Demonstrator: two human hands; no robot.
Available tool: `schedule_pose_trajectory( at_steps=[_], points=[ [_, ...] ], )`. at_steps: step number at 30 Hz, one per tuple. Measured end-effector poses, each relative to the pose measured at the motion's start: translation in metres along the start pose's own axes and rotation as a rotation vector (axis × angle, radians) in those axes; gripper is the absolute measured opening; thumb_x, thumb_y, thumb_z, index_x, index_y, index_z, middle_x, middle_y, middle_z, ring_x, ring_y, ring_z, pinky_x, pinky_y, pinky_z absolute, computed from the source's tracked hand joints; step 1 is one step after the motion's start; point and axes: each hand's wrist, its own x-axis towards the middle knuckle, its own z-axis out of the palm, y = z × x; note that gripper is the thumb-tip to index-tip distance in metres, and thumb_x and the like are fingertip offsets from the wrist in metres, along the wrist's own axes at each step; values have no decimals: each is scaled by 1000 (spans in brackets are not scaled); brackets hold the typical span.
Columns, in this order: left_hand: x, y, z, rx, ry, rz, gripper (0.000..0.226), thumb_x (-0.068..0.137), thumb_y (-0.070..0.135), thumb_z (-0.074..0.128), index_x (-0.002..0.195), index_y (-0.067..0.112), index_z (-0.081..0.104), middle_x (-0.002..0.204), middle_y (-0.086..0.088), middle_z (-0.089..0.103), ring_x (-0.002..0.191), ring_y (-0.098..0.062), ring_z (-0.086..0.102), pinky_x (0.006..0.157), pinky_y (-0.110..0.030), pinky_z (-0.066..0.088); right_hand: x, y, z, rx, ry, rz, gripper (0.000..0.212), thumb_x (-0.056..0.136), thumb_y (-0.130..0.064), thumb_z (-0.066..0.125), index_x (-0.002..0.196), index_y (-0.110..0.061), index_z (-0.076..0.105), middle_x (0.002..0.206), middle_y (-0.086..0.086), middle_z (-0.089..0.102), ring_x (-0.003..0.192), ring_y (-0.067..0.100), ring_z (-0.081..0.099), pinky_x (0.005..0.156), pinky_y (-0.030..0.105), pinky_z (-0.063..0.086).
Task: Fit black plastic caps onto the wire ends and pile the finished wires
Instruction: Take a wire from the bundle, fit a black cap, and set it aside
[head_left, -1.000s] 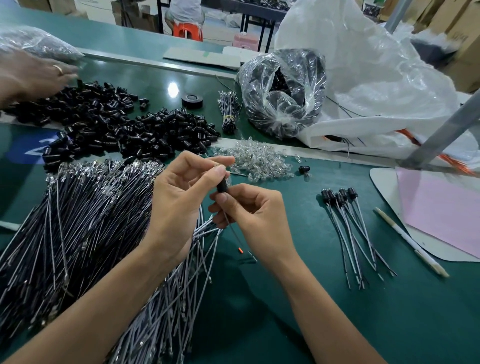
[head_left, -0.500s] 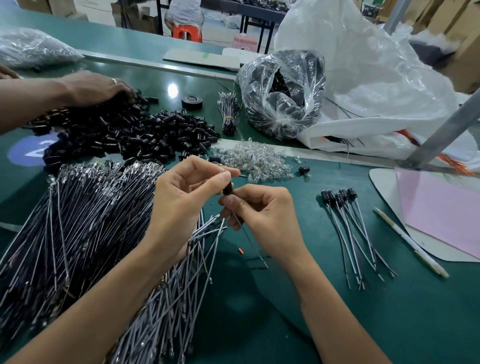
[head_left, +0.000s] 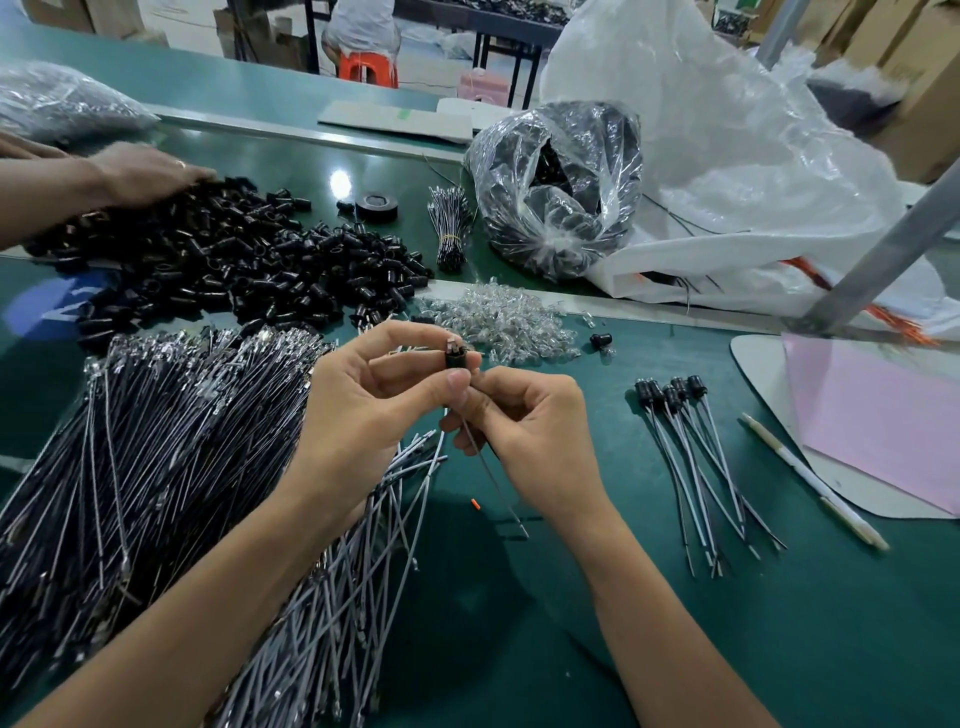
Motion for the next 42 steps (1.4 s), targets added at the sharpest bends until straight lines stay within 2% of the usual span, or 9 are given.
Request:
schedule_pose_trajectory(
  at_steps=[6, 14, 18, 22, 25, 27, 30, 37, 42],
  points=[
    [2, 2, 0, -24, 30, 39, 26, 72, 4, 70, 97, 5, 66, 90, -11, 76, 83, -22, 74, 72, -23, 56, 0, 3, 3, -8, 1, -9, 24, 86, -1, 70, 70, -20, 69, 59, -3, 67, 49, 6, 60, 53, 19, 49],
    [1, 5, 0, -6, 60, 82, 27, 69, 6, 72, 95, 11, 67, 88, -9, 77, 80, -24, 75, 72, -24, 57, -3, 8, 9, -6, 16, -62, 11, 85, -2, 70, 75, -6, 71, 61, -4, 67, 51, 3, 61, 54, 18, 49],
    [0, 8, 0, -17, 79, 84, 29, 68, 5, 71, 96, 12, 66, 85, -7, 77, 74, -22, 75, 69, -23, 57, -4, 9, 12, -49, 16, -96, 18, 85, -3, 70, 71, -14, 67, 62, -9, 66, 55, 5, 62, 56, 23, 51],
    [-1, 9, 2, -12, 107, 82, 29, 68, 4, 70, 96, 10, 66, 84, -7, 77, 72, -22, 74, 67, -24, 57, -4, 7, 14, -39, 21, -97, 16, 84, -4, 70, 71, -14, 66, 63, -9, 66, 58, 24, 67, 57, 41, 57],
    [-2, 10, 2, -4, 129, 66, 29, 68, 6, 70, 96, 12, 67, 84, -7, 77, 71, -22, 74, 67, -25, 57, -4, 7, 15, -37, 23, -79, 23, 85, -2, 69, 70, -18, 63, 61, -11, 64, 62, 35, 66, 56, 44, 56],
    [-2, 10, 1, -3, 134, 58, 30, 67, 7, 71, 96, 13, 67, 84, -8, 76, 70, -22, 74, 67, -25, 58, -5, 7, 15, -44, 20, -71, 25, 85, -3, 68, 69, -21, 62, 61, -12, 64, 62, 35, 66, 56, 44, 56],
    [-2, 9, 0, 0, 139, 56, 31, 67, 8, 72, 97, 14, 68, 84, -8, 76, 70, -23, 74, 68, -26, 58, -5, 8, 16, -62, 9, -72, 27, 85, -3, 68, 69, -24, 62, 63, -12, 65, 59, 23, 66, 59, 41, 58],
    [1, 7, -3, 58, 13, 17, 43, 69, 12, 73, 111, 15, 66, 91, -7, 77, 84, -18, 74, 73, -20, 55, -6, 8, 10, -73, 47, -135, 15, 85, -2, 70, 71, -6, 66, 65, -7, 67, 59, 3, 66, 58, 19, 52],
    [-3, 3, 2, 127, -86, -57, 28, 69, 14, 72, 97, 7, 73, 86, -4, 77, 77, -10, 72, 68, -16, 54, -4, 7, 6, -78, 76, -167, 22, 82, 1, 62, 75, -19, 68, 67, -19, 65, 59, 1, 61, 58, 16, 47]
  ],
)
